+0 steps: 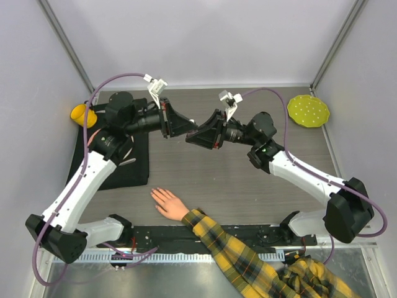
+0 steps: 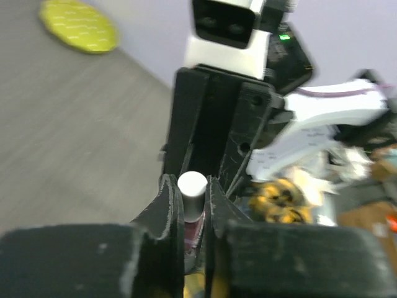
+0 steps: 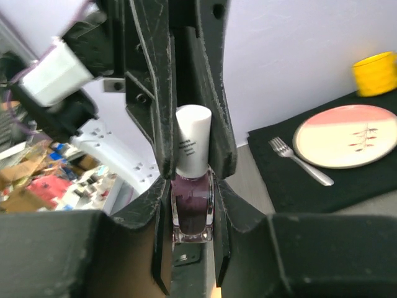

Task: Paint the nails

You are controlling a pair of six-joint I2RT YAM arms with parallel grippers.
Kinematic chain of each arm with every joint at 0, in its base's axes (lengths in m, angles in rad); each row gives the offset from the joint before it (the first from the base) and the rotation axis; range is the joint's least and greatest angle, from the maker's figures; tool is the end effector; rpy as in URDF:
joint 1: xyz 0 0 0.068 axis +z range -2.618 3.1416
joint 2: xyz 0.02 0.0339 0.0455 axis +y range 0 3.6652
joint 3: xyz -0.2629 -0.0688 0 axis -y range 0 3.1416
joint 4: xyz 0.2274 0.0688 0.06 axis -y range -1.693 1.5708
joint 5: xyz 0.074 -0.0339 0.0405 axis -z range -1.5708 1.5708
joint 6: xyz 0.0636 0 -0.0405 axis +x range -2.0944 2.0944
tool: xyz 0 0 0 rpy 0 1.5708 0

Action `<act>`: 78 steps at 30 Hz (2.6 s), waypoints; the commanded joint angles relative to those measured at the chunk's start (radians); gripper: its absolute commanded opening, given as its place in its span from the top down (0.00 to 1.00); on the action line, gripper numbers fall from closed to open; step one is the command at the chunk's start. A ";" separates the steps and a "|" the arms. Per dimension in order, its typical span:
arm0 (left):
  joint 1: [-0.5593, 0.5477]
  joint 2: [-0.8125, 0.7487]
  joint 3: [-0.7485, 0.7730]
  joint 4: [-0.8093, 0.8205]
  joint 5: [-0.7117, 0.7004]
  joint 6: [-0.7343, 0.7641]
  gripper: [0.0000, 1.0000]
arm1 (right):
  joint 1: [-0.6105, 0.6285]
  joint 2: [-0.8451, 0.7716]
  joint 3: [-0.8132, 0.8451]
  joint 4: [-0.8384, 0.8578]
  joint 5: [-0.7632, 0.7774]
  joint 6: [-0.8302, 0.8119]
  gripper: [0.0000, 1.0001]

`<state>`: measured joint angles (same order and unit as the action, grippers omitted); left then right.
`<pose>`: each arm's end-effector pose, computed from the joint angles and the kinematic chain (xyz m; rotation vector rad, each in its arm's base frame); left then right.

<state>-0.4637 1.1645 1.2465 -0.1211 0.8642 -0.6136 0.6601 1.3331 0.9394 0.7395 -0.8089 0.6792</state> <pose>0.2047 -0.1564 0.4289 0.6124 1.7178 -1.4823 0.2104 0.2216 0.3771 -0.7838 1.3148 1.5935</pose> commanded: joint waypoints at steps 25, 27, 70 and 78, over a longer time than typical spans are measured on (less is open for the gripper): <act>-0.210 -0.048 0.283 -0.462 -0.683 0.273 0.13 | 0.171 -0.150 0.076 -0.473 0.630 -0.500 0.99; -0.161 -0.078 0.265 -0.439 -0.606 0.256 0.02 | 0.124 -0.156 0.065 -0.439 0.547 -0.449 0.99; 0.023 -0.025 0.051 -0.051 -0.013 0.007 0.94 | -0.013 -0.005 0.058 0.011 0.039 0.001 0.99; -0.332 0.069 0.310 -0.538 -1.181 0.183 1.00 | 0.334 -0.051 0.245 -0.677 1.209 -0.590 0.99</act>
<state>-0.6495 1.1732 1.4284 -0.4309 0.1947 -0.4553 0.7876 1.2877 1.0695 0.3214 -0.2737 0.4034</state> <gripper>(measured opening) 0.100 0.292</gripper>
